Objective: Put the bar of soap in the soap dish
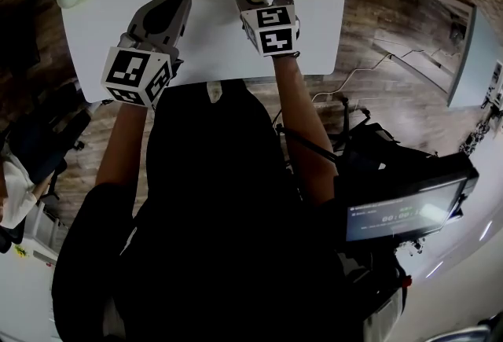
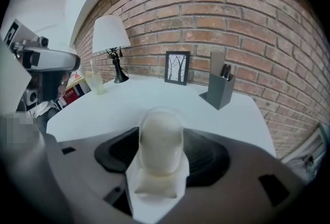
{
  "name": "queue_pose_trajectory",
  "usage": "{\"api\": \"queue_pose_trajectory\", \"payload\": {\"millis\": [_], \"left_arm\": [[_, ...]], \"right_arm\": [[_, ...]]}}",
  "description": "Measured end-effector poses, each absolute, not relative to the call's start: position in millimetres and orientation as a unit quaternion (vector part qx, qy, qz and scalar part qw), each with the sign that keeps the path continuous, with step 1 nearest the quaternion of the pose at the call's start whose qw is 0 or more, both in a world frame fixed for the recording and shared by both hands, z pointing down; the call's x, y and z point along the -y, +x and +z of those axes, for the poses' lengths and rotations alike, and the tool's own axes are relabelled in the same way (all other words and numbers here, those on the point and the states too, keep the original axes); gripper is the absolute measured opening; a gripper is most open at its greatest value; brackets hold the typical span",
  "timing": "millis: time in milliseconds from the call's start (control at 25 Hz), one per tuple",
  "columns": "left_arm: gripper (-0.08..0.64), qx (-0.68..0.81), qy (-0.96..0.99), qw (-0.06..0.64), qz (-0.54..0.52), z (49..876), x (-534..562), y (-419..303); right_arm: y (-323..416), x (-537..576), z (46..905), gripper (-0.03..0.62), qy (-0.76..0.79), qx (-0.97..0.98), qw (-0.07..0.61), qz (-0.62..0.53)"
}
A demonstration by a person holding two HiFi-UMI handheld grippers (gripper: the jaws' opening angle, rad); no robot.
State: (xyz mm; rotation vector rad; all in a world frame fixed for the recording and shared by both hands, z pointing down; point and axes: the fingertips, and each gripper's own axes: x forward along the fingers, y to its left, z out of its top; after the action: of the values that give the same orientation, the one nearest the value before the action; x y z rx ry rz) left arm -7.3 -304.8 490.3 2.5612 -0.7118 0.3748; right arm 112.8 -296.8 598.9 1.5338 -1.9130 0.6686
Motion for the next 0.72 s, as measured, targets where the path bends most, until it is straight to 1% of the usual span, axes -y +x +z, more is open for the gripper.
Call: {"api": "queue_pose_trajectory", "payload": {"millis": [280, 480, 520, 560, 600, 680, 720], "left_arm": [[0.006, 0.261, 0.934, 0.208, 0.126, 468.1, 300.2, 0.5], [0.006, 0.259, 0.939, 0.191, 0.118, 449.5, 294.2, 8.6], [0.006, 0.260, 0.940, 0.187, 0.116, 444.6, 293.7, 10.1], [0.006, 0.261, 0.941, 0.182, 0.113, 439.5, 293.6, 11.3], [0.006, 0.262, 0.942, 0.178, 0.111, 434.6, 293.8, 12.1], [0.006, 0.265, 0.944, 0.168, 0.105, 425.4, 294.4, 13.1], [0.006, 0.267, 0.944, 0.164, 0.103, 420.8, 294.0, 13.8]], "right_arm": [[124.1, 294.6, 571.7, 0.256, 0.589, 0.724, 0.272, 0.235], [130.8, 287.2, 527.0, 0.247, 0.611, 0.731, 0.216, 0.212], [132.3, 284.5, 516.7, 0.156, 0.616, 0.732, 0.203, 0.206], [133.1, 281.7, 506.7, 0.090, 0.620, 0.734, 0.191, 0.201], [132.6, 279.2, 497.7, 0.051, 0.621, 0.737, 0.181, 0.196], [128.9, 274.8, 482.4, 0.005, 0.615, 0.748, 0.168, 0.186], [127.1, 272.3, 475.4, 0.005, 0.610, 0.754, 0.163, 0.181]]}}
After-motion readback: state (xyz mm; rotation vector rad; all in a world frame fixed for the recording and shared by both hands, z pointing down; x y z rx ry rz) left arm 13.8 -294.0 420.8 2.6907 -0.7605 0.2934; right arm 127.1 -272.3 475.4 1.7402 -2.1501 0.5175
